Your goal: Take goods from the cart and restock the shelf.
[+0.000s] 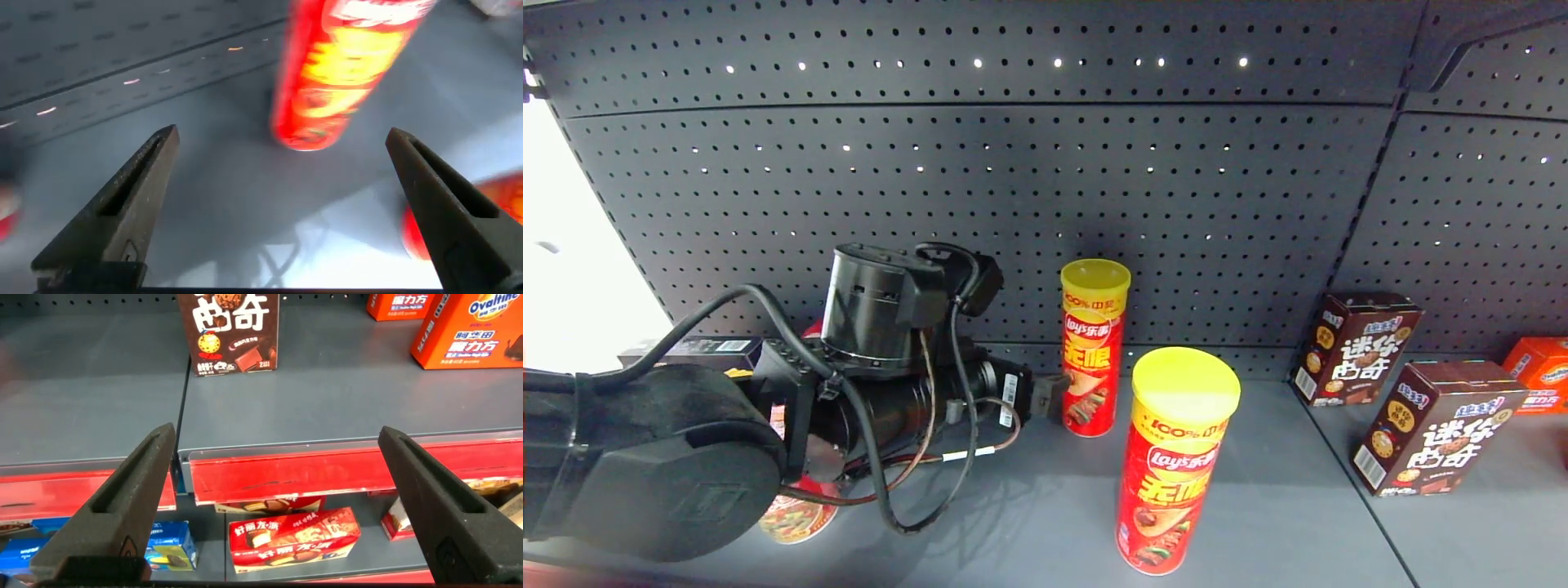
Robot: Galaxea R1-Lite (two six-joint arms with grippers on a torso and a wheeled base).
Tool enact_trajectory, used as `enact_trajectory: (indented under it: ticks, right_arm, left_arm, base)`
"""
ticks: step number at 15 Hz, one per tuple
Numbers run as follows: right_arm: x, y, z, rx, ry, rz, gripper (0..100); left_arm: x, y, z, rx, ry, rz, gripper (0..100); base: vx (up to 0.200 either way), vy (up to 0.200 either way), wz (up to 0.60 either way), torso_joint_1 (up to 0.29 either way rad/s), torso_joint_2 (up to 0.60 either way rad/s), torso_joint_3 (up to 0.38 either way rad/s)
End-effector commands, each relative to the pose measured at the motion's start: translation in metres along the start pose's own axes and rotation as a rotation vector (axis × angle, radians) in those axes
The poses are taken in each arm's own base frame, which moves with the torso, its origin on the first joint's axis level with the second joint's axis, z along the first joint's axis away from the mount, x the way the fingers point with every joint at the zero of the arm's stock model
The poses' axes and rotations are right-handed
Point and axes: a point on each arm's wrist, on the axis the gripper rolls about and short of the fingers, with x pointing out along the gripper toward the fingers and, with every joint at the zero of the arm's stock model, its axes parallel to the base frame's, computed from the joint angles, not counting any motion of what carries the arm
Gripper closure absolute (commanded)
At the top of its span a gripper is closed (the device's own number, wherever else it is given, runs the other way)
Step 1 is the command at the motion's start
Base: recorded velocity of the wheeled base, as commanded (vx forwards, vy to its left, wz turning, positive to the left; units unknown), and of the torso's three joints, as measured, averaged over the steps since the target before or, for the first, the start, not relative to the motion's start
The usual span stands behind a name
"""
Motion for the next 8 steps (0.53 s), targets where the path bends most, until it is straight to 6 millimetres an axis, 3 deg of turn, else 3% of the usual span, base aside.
enact_trajectory:
  ticks: [1,8]
  right_arm:
    - [0.0,0.0,0.0,0.001,0.0,0.0,0]
    - [0.0,0.0,0.0,0.0,0.002,0.0,0]
  left_arm:
    - [-0.001,0.006,-0.005,-0.007,0.011,0.057,0]
    - [0.058,0.003,-0.027,-0.052,0.065,0.268,0]
  base:
    - [0.0,0.0,0.0,0.0,0.0,0.0]
    - [0.0,0.0,0.0,0.0,0.0,0.0]
